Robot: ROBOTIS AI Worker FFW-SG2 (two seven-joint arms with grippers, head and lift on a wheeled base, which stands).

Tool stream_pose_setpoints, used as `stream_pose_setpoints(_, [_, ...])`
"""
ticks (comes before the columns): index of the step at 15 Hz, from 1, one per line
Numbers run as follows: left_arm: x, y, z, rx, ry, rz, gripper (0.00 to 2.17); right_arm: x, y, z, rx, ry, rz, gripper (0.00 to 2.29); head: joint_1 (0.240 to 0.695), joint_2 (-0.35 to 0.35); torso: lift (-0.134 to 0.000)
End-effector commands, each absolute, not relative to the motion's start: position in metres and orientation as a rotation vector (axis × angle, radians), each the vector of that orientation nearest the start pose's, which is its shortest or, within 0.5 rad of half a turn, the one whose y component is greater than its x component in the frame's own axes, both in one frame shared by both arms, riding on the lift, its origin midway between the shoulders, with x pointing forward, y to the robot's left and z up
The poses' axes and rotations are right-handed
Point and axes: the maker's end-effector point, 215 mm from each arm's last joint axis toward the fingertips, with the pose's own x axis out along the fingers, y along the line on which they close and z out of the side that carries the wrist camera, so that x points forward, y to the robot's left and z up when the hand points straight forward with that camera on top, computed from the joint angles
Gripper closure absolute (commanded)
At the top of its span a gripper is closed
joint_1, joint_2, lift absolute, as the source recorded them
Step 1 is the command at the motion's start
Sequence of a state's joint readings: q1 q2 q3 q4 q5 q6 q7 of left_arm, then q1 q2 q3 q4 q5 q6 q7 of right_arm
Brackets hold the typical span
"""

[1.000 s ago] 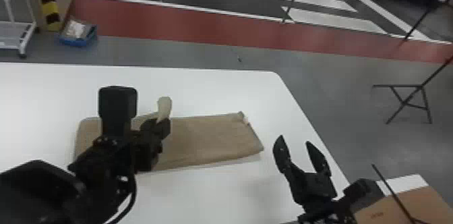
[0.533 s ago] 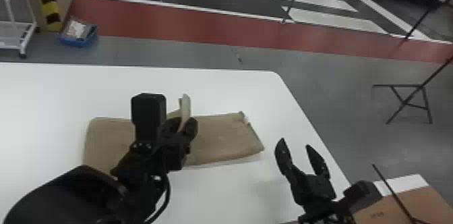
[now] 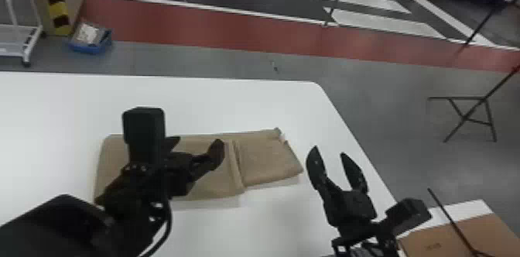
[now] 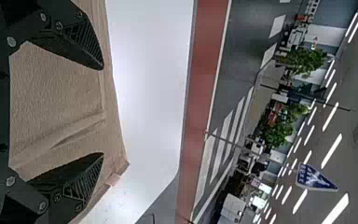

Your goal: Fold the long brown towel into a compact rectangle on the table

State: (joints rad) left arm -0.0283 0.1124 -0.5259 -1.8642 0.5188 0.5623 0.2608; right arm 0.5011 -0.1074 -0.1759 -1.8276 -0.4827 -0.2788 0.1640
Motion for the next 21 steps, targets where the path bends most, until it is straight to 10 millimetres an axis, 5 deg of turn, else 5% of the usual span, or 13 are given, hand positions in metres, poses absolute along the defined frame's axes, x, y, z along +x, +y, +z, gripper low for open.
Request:
stream_pose_setpoints(1, [0.526,0.022,-0.374,-0.103,0.351,-0.349,0.16,0.452,-0.305,-0.363,0.261,-0.031,0.003,0.29,0.695,-0.35,-0.123])
stream_pose_setpoints(4, [0.552,0.124,-0.376,-0.013,0.301,-0.212,0.16,0.485,-0.263,-0.398,0.232,0.123,0.076,0.32,0.695,-0.325,-0.123])
stream_pose_setpoints(5, [0.557,0.154,-0.371,-0.001,0.269,-0.177,0.17,0.492,-0.247,-0.405,0.222,0.161,0.109,0.34,0.695,-0.229,-0.123])
stream_pose_setpoints(8, [0.564,0.216,-0.35,0.018,0.177,-0.083,0.2,0.499,-0.207,-0.43,0.188,0.283,0.194,0.41,0.695,-0.107,-0.123])
stream_pose_setpoints(10, [0.561,0.228,-0.338,0.023,0.12,-0.058,0.2,0.499,-0.196,-0.444,0.163,0.345,0.211,0.41,0.695,-0.011,-0.123])
stream_pose_setpoints(13, [0.554,0.239,-0.308,0.022,-0.031,-0.03,0.2,0.494,-0.192,-0.463,0.166,0.426,0.218,0.41,0.695,0.034,-0.123])
stream_pose_setpoints(21, [0.553,0.238,-0.311,0.006,-0.035,-0.029,0.2,0.493,-0.185,-0.461,0.162,0.456,0.235,0.65,0.695,0.051,-0.123])
